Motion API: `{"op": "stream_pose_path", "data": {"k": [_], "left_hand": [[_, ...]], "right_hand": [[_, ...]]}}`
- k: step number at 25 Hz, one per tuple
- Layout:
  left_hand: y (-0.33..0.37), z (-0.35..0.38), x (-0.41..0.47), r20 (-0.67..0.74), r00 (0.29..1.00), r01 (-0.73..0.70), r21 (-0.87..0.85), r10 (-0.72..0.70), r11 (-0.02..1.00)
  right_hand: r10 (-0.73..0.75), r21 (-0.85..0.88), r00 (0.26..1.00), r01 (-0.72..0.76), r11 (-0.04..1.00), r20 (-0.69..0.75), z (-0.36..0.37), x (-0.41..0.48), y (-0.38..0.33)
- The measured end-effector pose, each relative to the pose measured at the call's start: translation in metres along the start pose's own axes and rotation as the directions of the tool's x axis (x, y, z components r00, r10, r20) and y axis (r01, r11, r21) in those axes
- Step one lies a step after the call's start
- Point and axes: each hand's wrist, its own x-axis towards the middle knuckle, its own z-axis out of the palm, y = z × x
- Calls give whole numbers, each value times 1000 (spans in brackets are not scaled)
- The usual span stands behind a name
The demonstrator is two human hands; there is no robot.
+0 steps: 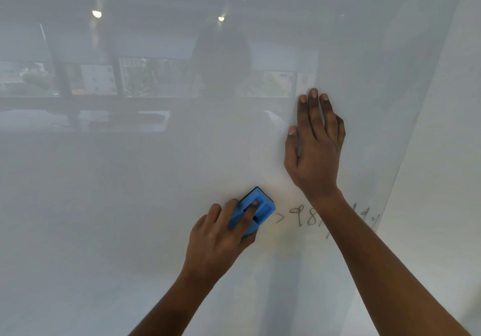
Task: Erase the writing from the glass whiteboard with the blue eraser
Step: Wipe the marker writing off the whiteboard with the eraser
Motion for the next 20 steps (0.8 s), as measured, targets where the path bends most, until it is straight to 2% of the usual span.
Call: {"op": "stream_pose_path", "data": {"k": [4,9,13,17,20], "left_hand": [[19,-4,24,32,974,225,-134,-223,965],[12,-24,98,-17,884,452,-219,-467,865],[5,-30,148,-36,849,497,-283,-527,820],[7,-25,161,-45,859,477,-295,-510,828],[11,-23,157,-31,865,470,-298,-500,831]], "right_hand": [[89,146,995,-95,985,45,-29,-18,-9],[184,212,980,-198,957,81,-50,-81,-22],[190,300,972,-224,927,139,-44,-94,-36],[183,424,972,-230,876,148,-36,-90,-57],[244,466,955,-295,834,168,-25,-92,-73]]}}
